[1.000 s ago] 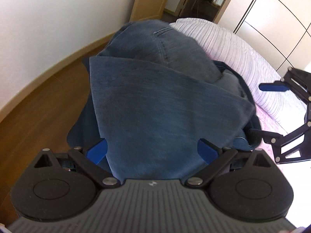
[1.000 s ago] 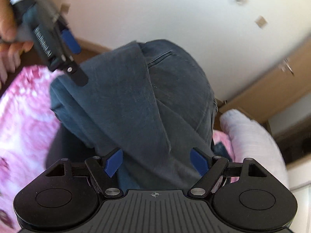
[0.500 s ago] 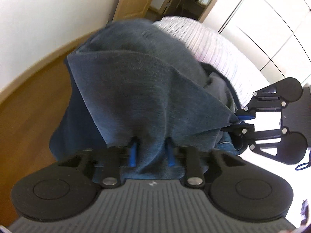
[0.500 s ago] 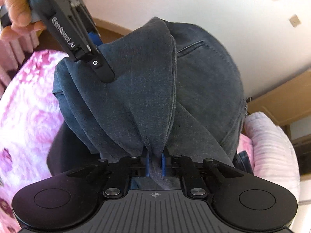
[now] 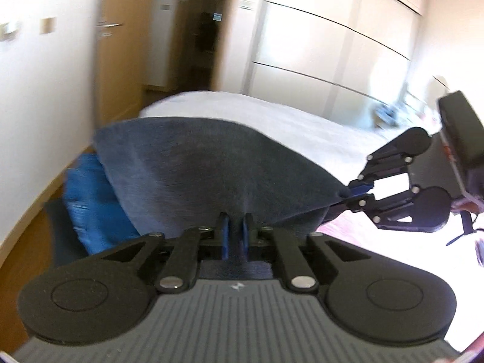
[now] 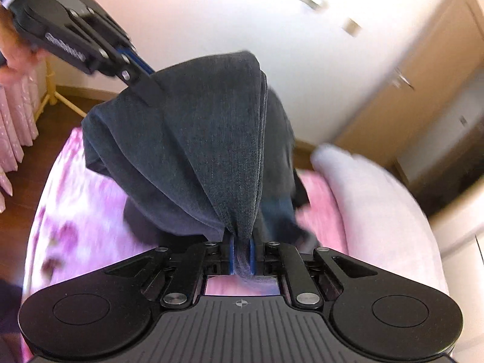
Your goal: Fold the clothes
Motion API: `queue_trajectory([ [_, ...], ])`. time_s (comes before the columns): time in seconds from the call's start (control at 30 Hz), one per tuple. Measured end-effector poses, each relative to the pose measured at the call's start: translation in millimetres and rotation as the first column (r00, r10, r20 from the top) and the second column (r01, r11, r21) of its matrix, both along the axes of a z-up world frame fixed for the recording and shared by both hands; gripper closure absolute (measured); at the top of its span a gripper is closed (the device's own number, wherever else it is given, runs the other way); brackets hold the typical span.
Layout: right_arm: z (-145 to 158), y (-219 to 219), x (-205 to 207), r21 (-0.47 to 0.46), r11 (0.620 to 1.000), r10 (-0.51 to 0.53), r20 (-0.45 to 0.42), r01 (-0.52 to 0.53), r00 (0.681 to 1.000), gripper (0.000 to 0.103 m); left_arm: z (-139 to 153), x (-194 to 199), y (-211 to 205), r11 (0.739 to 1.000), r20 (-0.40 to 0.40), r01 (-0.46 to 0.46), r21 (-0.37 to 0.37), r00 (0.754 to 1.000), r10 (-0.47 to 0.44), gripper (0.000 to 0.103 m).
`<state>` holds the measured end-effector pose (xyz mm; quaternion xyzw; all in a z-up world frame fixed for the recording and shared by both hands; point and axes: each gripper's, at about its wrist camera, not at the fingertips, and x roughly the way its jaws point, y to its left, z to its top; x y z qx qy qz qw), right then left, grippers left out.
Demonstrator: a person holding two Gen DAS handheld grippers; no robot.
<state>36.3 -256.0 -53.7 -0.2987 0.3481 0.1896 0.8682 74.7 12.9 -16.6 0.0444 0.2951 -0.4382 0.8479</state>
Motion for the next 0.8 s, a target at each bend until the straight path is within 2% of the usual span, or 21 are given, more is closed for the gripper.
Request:
queue_trajectory([
  [0.1, -20, -35, -77, 0.021, 0.997, -0.079, -0.052, 0.080, 0.996, 0.096, -17, -66, -46, 0.996, -0.042, 0.092, -0.002, 0.995, -0.092, 0.103],
  [0.2, -55, -71, -143, 0.036, 0.989, -0.136, -0.120, 0.141, 0.983, 0.095, -42, -139, -96, 0.983, -0.091, 0.175, 0.060, 0.981, -0.169, 0.103],
  [0.3, -90, -82, -209, 0.008, 0.984, -0.174, -0.197, 0.179, 0.965, 0.093, -70, -186, -128, 0.972, -0.170, 0.205, 0.115, 0.968, -0.184, 0.099],
  [0.37, -110, -88, -245, -0.026, 0.977, -0.209, -0.256, 0.210, 0.944, 0.093, -85, -190, -132, 0.966, -0.194, 0.202, 0.160, 0.966, -0.169, 0.097],
  [0.43, -121, -97, -264, -0.042, 0.962, -0.270, -0.270, 0.269, 0.924, 0.087, -100, -193, -136, 0.959, -0.216, 0.197, 0.203, 0.965, -0.153, 0.084],
  [0.5, -118, -105, -276, -0.011, 0.940, -0.329, -0.279, 0.340, 0.902, 0.056, -108, -185, -131, 0.956, -0.226, 0.179, 0.232, 0.966, -0.126, 0.076],
  [0.57, -107, -116, -287, 0.029, 0.923, -0.361, -0.282, 0.384, 0.889, 0.046, -116, -175, -127, 0.952, -0.235, 0.162, 0.260, 0.967, -0.100, 0.072],
  [0.67, -102, -114, -280, 0.052, 0.898, -0.407, -0.275, 0.436, 0.871, 0.042, -115, -147, -123, 0.944, -0.236, 0.169, 0.285, 0.966, -0.102, 0.066],
  [0.8, -108, -103, -239, 0.144, 0.849, -0.456, -0.289, 0.509, 0.842, 0.038, -116, -95, -113, 0.942, -0.217, 0.169, 0.291, 0.970, -0.107, 0.053],
])
